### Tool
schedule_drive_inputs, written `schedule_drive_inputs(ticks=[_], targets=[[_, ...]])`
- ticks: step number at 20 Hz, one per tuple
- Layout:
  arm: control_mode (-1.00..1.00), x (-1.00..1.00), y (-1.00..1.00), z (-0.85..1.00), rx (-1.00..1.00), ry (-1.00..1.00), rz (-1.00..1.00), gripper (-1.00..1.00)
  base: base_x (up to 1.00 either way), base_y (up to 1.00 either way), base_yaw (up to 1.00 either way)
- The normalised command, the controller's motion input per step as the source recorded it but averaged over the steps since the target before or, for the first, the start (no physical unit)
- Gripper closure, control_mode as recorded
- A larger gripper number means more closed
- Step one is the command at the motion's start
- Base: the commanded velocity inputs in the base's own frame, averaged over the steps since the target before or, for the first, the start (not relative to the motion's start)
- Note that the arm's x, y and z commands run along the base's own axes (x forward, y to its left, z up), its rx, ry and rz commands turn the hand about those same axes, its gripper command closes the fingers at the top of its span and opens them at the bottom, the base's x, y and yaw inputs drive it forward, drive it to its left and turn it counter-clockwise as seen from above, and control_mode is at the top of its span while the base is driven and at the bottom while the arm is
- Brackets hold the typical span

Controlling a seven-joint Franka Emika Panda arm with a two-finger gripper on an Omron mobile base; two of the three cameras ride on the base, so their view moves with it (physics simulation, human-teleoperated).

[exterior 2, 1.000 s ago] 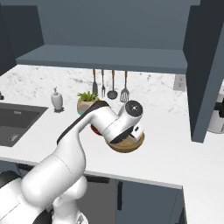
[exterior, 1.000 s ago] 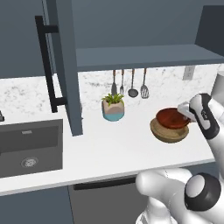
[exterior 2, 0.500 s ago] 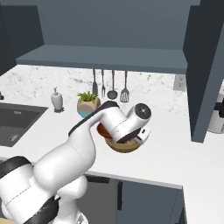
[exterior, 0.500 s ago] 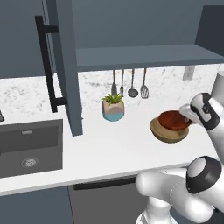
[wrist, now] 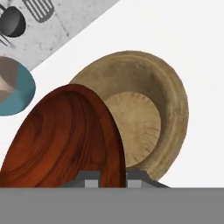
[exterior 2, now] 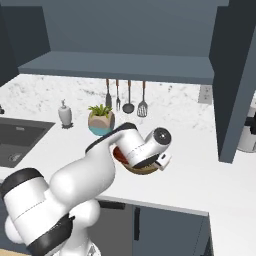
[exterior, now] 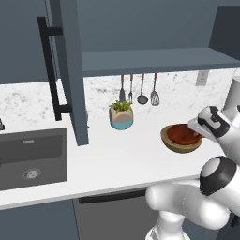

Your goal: Pick up the bowls on the counter and stack them on top of one another in the open cabinet. Place the smaller bowl on top of the larger bowl.

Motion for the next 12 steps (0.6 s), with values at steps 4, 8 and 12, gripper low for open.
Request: schedule_drive_inputs(ticks=[4,8,12], targets=[[-1.0,0.38,-0.03,-0.22,0.0,0.0,0.0,1.0,0.0,0.0,0.0],[-1.0,0.3,-0.1,-0.17,0.0,0.0,0.0,1.0,0.0,0.0,0.0],[-1.0,0.23,-0.29,-0.02,0.0,0.0,0.0,1.0,0.0,0.0,0.0]])
